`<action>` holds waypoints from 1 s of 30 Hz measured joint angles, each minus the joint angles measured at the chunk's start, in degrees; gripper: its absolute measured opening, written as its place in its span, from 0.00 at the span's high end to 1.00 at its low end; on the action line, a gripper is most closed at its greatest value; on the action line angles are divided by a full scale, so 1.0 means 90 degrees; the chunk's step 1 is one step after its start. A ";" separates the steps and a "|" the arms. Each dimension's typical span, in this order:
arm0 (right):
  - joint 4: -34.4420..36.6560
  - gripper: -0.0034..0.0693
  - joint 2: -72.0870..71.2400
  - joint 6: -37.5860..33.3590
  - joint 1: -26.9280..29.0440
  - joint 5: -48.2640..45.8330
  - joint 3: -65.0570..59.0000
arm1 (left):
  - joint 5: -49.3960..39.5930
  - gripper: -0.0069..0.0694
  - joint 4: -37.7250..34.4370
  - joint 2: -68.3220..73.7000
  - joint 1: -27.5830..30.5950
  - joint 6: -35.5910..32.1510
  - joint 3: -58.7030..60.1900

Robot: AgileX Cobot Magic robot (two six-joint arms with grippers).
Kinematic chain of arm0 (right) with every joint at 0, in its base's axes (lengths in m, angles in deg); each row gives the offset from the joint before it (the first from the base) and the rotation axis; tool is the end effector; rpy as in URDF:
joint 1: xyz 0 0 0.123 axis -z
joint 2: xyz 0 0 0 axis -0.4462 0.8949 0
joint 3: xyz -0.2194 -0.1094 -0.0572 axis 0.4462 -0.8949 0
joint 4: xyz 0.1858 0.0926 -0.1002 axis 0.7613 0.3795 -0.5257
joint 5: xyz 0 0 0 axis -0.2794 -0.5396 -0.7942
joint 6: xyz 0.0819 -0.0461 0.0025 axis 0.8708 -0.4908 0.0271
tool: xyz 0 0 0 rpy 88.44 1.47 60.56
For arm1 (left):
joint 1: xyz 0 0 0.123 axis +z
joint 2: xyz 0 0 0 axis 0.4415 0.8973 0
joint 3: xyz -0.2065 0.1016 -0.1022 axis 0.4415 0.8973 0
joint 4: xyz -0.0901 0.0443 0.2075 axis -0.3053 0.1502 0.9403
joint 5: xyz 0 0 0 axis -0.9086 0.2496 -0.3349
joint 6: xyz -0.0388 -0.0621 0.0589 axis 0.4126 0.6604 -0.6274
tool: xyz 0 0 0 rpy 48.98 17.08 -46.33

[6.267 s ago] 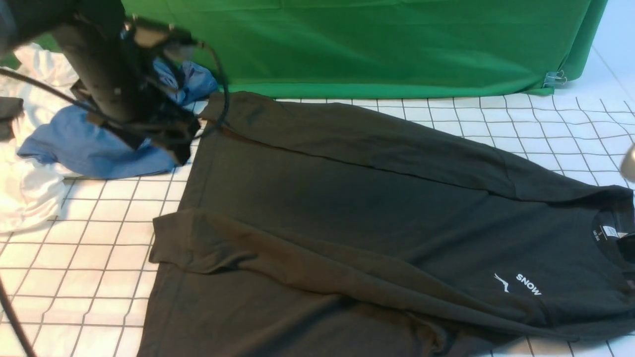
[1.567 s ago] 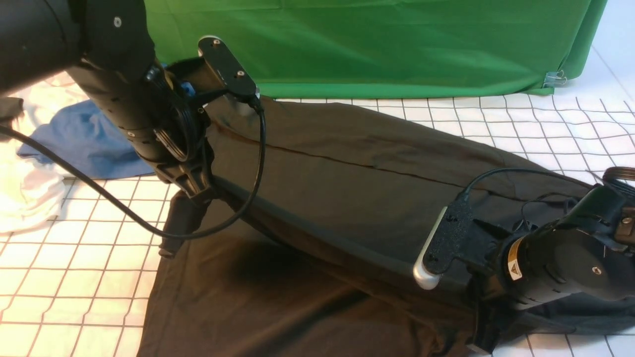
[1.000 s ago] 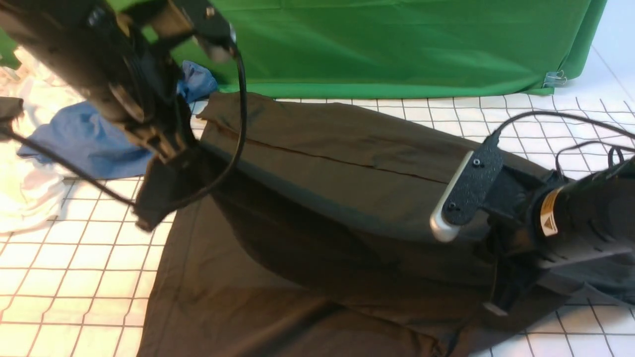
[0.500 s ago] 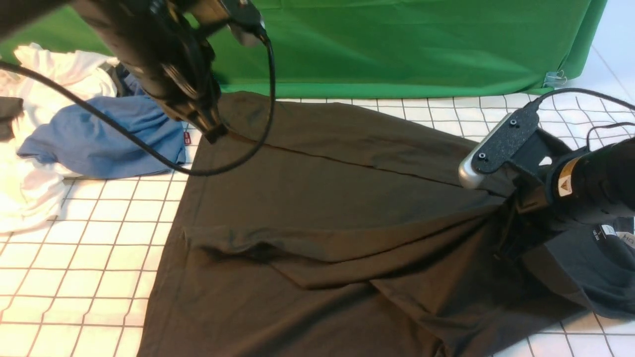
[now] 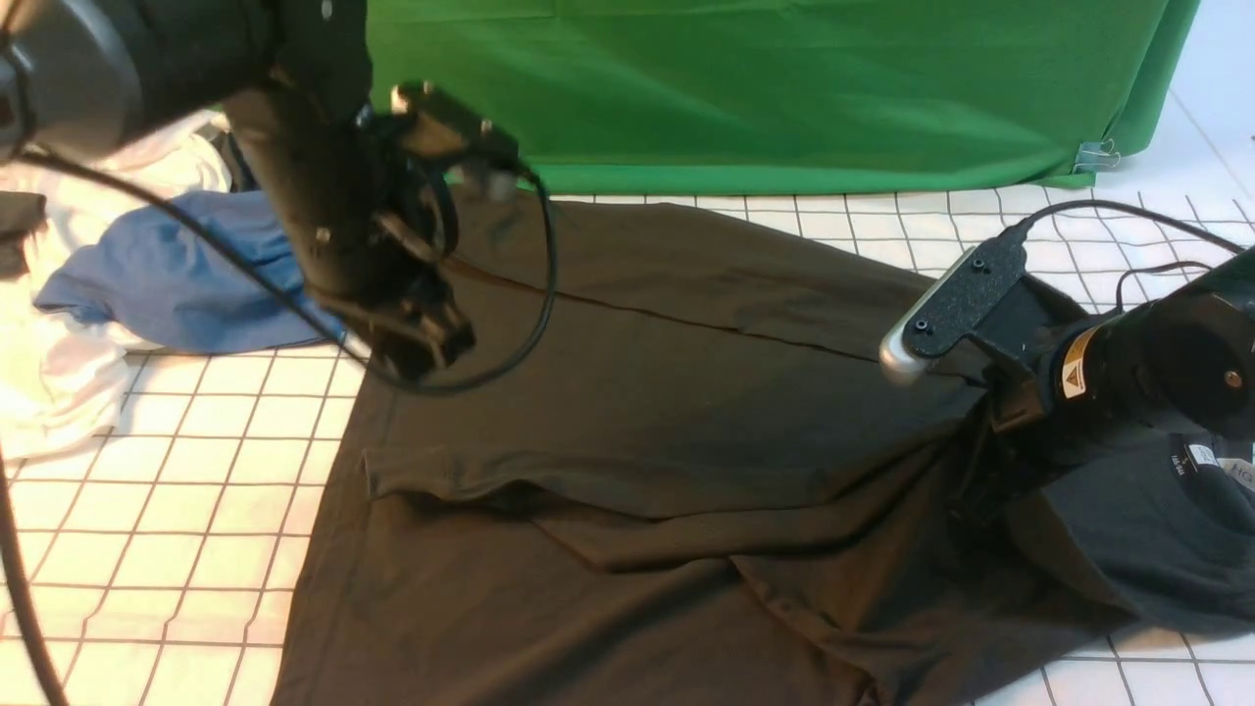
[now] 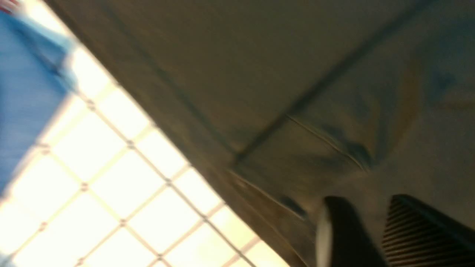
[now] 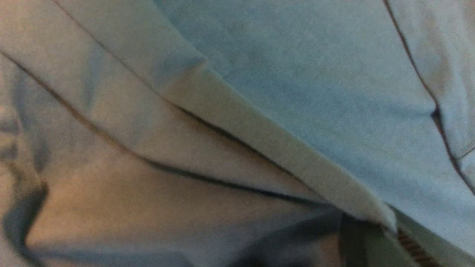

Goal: Fold a long-sleeved shirt over a white checkered tablecloth.
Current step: 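Fold the left side of the black T-shirt inward over its body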

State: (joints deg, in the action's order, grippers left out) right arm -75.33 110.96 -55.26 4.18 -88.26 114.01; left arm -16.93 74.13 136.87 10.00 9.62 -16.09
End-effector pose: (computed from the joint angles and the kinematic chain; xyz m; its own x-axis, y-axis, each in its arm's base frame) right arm 0.2807 0.1103 0.2071 -0.5315 -0.6751 -0.5117 -0.6383 0.7163 -0.2819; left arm 0.3284 -0.1045 0.2429 -0.6623 0.7218 -0.2008 0.7348 0.6781 0.0139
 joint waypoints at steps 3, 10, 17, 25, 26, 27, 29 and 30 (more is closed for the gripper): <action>0.0000 0.93 0.0000 0.0000 0.0001 -0.0031 0.0023 | 0.0063 0.50 -0.0197 -0.0117 -0.0112 -0.0767 0.0722; 0.0000 0.93 0.0000 0.0037 0.0001 -0.0056 0.0023 | 0.2074 0.37 0.0629 -0.0599 -0.0304 -0.0990 0.2245; 0.0000 0.92 0.0000 0.0192 0.0001 -0.0029 0.0023 | 0.4184 0.37 0.1129 -0.0617 -0.0297 -0.1174 0.3373; 0.0000 0.92 0.0000 0.0233 0.0001 -0.0034 0.0023 | 0.5276 0.42 0.1840 -0.0623 -0.0297 -0.1149 0.3603; 0.0000 0.91 0.0000 0.0240 0.0001 -0.0034 0.0023 | 0.5305 0.44 0.1841 -0.0623 -0.0297 -0.1134 0.3611; 0.0000 0.91 0.0000 0.0240 0.0001 -0.0034 0.0023 | 0.5307 0.47 0.1853 -0.0623 -0.0297 -0.1125 0.3611; 0.0000 0.91 0.0000 0.0240 0.0001 -0.0034 0.0023 | 0.5307 0.55 0.1854 -0.0623 -0.0297 -0.1114 0.3611; 0.0000 0.91 0.0000 0.0245 0.0001 -0.0034 0.0023 | 0.5299 0.61 0.1854 -0.0623 -0.0297 -0.1107 0.3611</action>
State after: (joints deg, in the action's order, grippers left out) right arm -75.33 110.96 -53.05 4.20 -88.57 114.22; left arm 30.76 90.82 131.27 7.33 -0.34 16.41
